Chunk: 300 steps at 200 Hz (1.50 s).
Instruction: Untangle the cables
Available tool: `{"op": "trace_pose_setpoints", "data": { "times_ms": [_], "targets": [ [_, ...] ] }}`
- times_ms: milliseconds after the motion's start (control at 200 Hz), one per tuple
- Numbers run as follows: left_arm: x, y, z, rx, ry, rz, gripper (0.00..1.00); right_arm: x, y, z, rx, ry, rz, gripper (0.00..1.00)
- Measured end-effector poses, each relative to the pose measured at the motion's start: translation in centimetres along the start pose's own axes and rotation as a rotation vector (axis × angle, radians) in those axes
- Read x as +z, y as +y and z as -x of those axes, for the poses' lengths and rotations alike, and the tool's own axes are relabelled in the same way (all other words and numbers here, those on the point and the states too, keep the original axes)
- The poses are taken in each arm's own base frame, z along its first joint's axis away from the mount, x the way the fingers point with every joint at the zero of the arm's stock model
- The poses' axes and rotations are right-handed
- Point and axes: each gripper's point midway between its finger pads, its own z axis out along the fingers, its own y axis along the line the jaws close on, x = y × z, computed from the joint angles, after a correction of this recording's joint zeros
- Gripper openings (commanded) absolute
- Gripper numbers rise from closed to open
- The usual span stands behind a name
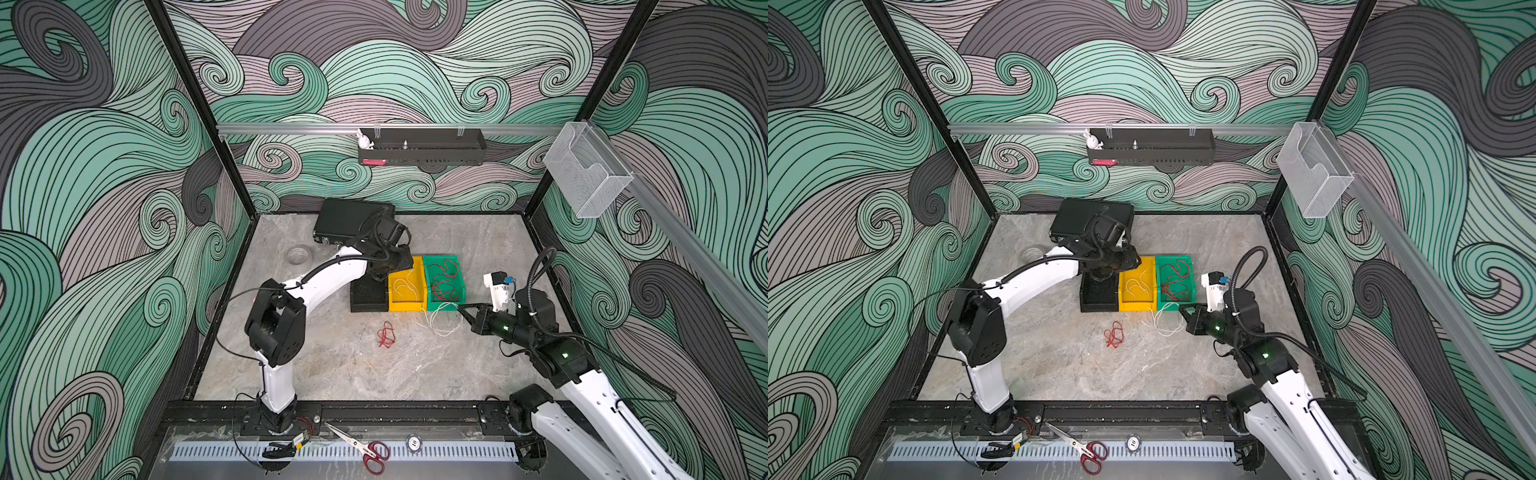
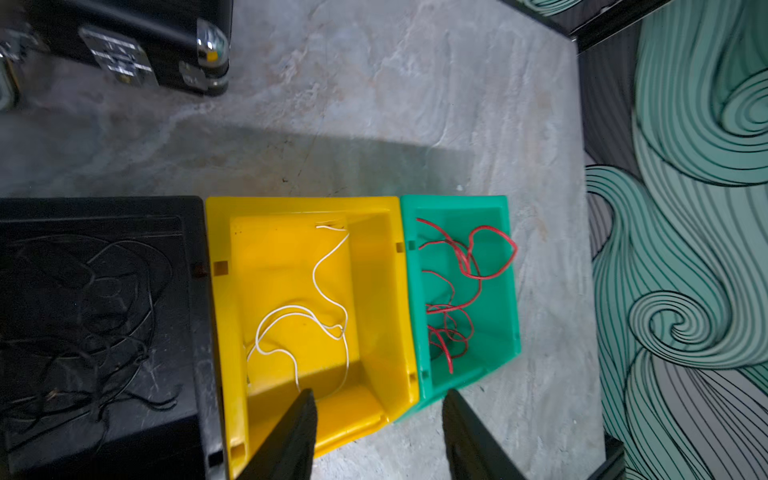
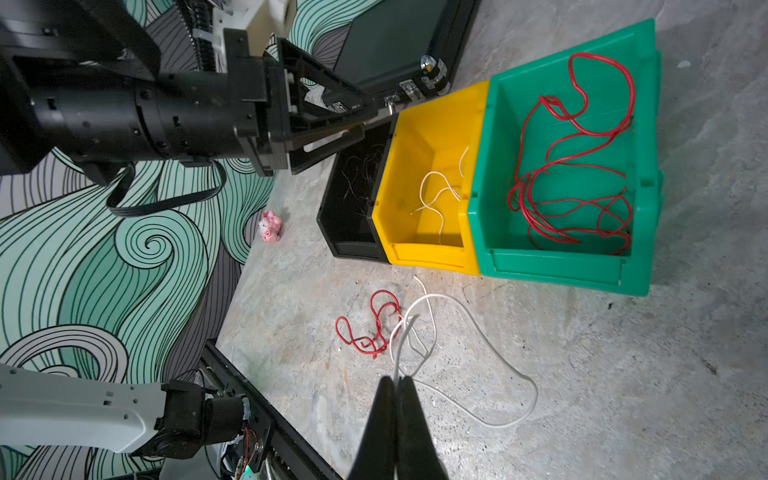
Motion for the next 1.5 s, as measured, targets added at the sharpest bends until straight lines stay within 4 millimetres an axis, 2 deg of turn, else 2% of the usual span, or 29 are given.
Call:
{"op": "trace_pose_setpoints", "data": {
  "times_ms": [140,330,460,680,931,1161,1386,1501],
  "targets": [
    [-3.2,0.4,-0.1,0.006,-0.046,-0.02,0.52,0.2,1.2,2.1,-0.021,-0.012,-0.004,0.04],
    [-5.1,4.3,-2.5,-0.017,-0.046,0.03,0.52,2.0,1.2,5.0,-0.06,-0.014,-0.07,0.04],
    [-6.3,6.9,-4.6,-0.028,-0.046,0.064,0.52,4.8,0.5,5.7,-0.095,0.021,-0.122,0.04],
    [-9.1,8.9,-7.0,-0.034,-0.075,0.055,0.53,10.0,-0.1,6.6,-0.145,0.088,-0.177,0.04],
    [-9.4,12.0,-10.8,-0.065,-0.044,0.086,0.53,15.2,1.1,7.9,-0.241,0.118,-0.215,0.04],
    [-10.0,13.5,-12.4,-0.076,-0.044,0.097,0.54,18.4,-0.4,8.0,-0.304,0.15,-0.294,0.04],
    [-10.2,14.7,-13.7,-0.088,-0.048,0.106,0.54,20.7,-0.9,5.7,-0.325,0.218,-0.298,0.04],
    [-10.2,14.8,-13.8,-0.092,-0.049,0.106,0.53,21.9,-1.1,4.3,-0.299,0.259,-0.267,0.04]
  ]
}}
